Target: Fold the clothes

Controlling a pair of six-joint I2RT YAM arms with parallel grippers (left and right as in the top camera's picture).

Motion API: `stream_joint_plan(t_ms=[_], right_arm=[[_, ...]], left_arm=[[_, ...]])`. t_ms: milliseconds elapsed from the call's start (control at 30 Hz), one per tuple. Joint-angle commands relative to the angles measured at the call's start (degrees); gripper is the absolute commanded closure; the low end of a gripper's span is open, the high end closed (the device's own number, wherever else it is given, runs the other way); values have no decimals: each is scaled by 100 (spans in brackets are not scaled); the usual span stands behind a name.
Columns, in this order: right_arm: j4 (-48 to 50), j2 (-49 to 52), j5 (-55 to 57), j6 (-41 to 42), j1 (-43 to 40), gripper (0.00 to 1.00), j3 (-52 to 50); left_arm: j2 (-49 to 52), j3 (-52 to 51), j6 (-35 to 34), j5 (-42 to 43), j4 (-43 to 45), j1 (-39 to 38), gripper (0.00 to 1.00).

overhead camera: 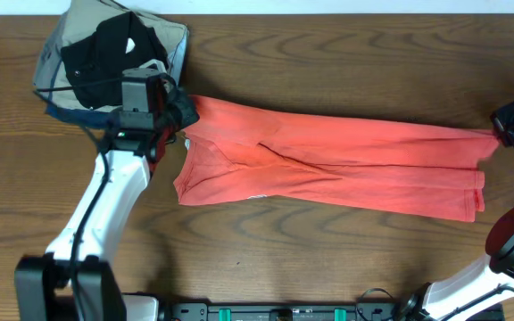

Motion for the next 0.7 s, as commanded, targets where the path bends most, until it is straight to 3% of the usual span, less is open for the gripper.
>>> stream_joint_plan(t_ms=[0,267,667], right_arm=[[-35,-157,31,-208,122,99,17],[-837,-157,48,-92,105,99,17],[-1410,-157,225,-48,111,99,-367]], left_arm=[[356,107,-52,-70,7,42,94],[350,107,-50,-50,-479,42,94],[302,107,-61,-48,-2260,42,94]])
